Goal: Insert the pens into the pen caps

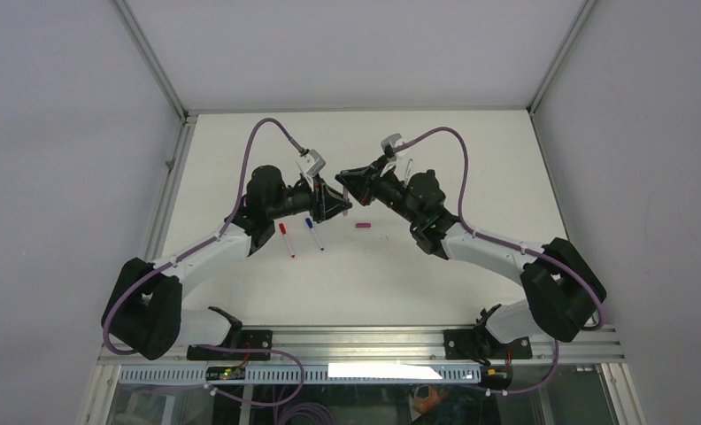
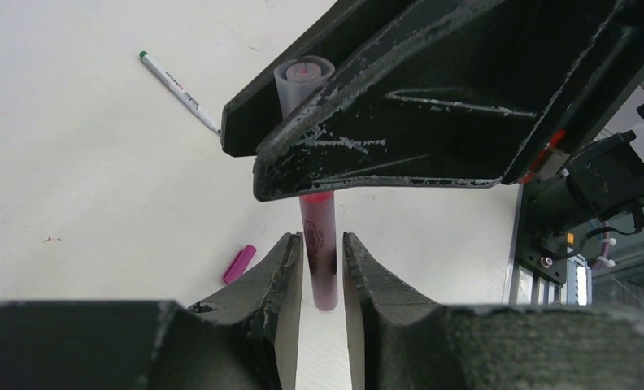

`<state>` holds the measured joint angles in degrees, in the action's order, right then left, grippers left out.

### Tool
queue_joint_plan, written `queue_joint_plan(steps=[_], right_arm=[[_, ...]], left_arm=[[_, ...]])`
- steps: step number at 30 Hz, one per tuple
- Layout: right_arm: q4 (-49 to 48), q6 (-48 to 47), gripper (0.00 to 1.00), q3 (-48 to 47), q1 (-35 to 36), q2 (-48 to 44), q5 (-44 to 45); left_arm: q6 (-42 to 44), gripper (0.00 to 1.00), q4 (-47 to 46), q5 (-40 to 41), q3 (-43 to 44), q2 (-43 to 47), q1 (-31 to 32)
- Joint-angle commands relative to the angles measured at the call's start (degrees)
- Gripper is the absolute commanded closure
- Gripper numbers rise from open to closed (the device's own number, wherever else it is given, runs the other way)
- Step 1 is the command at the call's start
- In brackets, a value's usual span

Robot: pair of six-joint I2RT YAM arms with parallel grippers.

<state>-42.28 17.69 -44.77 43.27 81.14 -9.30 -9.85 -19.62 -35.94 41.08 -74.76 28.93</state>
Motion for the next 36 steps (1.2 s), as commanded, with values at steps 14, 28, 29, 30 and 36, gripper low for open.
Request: queue_joint_plan(steps=[14,28,29,30,36], right_arm=[[-1.7,1.4,1.00,-0.8,-0.5,0.0,-0.6],[-6.7,6.4,1.00,8.5,1.1,4.1,0.4],[-6.7,6.5,1.00,9.2,1.4,4.3,0.7],[-6.8,6.5,1.00,9.9,1.7,4.6,1.0],[-9.8,8.9,1.00,13.1,3.3,7.7,1.4]], left_arm=[[-0.4,1.00,-6.9,-0.5,2.3,-2.2,0.5],[2.1,1.00,-11.2,6.1,5.6,0.5,0.4],[2.3,1.00,-11.7,6.6,5.7,0.6,0.4],[2.3,1.00,-12.3,7.1,5.8,0.8,0.4],[1.4,1.00,-16.1,9.0,5.6,1.4,-0.6]])
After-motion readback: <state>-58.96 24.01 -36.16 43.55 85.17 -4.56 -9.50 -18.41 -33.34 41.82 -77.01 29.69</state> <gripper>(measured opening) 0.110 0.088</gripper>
